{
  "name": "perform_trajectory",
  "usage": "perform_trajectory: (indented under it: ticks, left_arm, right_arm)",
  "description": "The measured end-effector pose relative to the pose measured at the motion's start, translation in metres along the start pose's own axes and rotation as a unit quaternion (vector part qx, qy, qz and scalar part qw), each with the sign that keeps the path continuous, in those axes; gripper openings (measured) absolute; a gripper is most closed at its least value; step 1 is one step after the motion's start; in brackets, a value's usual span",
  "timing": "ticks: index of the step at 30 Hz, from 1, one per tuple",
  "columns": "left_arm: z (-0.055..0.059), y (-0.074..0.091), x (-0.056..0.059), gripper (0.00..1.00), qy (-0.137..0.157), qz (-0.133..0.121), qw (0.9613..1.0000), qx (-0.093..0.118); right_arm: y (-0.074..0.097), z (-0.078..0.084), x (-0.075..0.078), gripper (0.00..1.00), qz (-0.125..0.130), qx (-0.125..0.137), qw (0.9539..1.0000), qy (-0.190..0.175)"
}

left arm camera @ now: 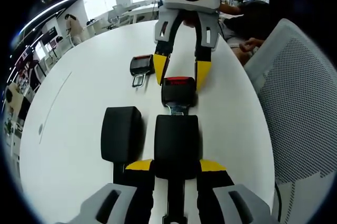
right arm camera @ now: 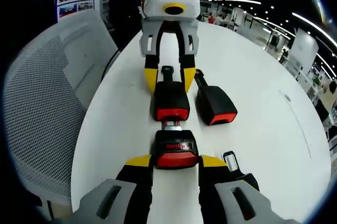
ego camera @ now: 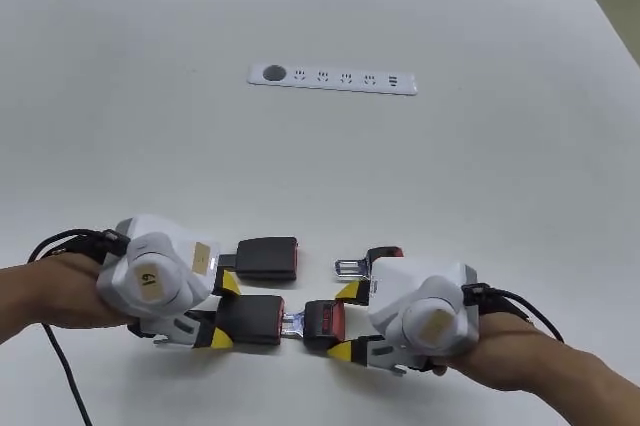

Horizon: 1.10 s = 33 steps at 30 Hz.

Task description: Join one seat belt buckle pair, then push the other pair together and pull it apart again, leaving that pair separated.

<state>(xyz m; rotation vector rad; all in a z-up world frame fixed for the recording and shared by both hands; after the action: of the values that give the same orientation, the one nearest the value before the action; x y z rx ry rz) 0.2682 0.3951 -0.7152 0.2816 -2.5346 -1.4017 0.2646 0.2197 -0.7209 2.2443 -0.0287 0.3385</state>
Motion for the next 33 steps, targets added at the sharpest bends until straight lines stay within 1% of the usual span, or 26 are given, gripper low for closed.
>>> perform_trajectory:
  ticks: [9, 11, 17, 20, 29, 33]
  left_arm:
    - [0.0013, 0.0000, 0.0003, 0.32, 0.002, -0.002, 1.0000, 0.005]
    - [0.0013, 0.0000, 0.0007, 0.32, 0.003, -0.003, 1.0000, 0.005]
    - [0.0018, 0.0001, 0.0005, 0.31, 0.001, -0.003, 1.0000, 0.003]
    - [0.0020, -0.0002, -0.0001, 0.31, -0.001, -0.002, 1.0000, 0.003]
    - [0.0027, -0.0001, -0.0014, 0.30, 0.005, -0.001, 1.0000, 0.007]
    - [0.0025, -0.0003, -0.0012, 0.30, 0.004, 0.001, 1.0000, 0.006]
  right_arm:
    - [0.0027, -0.0003, -0.0018, 0.29, 0.003, 0.005, 0.9999, -0.008]
    - [0.0026, -0.0003, -0.0016, 0.29, 0.005, 0.005, 1.0000, -0.001]
    - [0.0011, -0.0004, -0.0004, 0.28, 0.002, 0.005, 1.0000, -0.005]
    - [0.0004, -0.0001, -0.0011, 0.28, 0.001, 0.003, 1.0000, -0.003]
    - [-0.0018, 0.0000, 0.0001, 0.27, -0.002, 0.000, 0.9999, -0.013]
    - [-0.0029, -0.0006, 0.0004, 0.27, -0.004, -0.003, 0.9999, -0.009]
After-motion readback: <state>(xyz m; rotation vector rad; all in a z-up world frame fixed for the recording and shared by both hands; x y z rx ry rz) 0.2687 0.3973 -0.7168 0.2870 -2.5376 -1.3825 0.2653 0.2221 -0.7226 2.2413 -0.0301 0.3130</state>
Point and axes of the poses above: the centre of the closed fingertips' face, and the gripper's own axes: y roughly backward along the fingers, x roughly to its right, z roughly out of its underside, the point moved 7 cm from there along y, roughly backward along the fingers, and after that the axes turned 14 degrees about y, right-handed, at the moved point
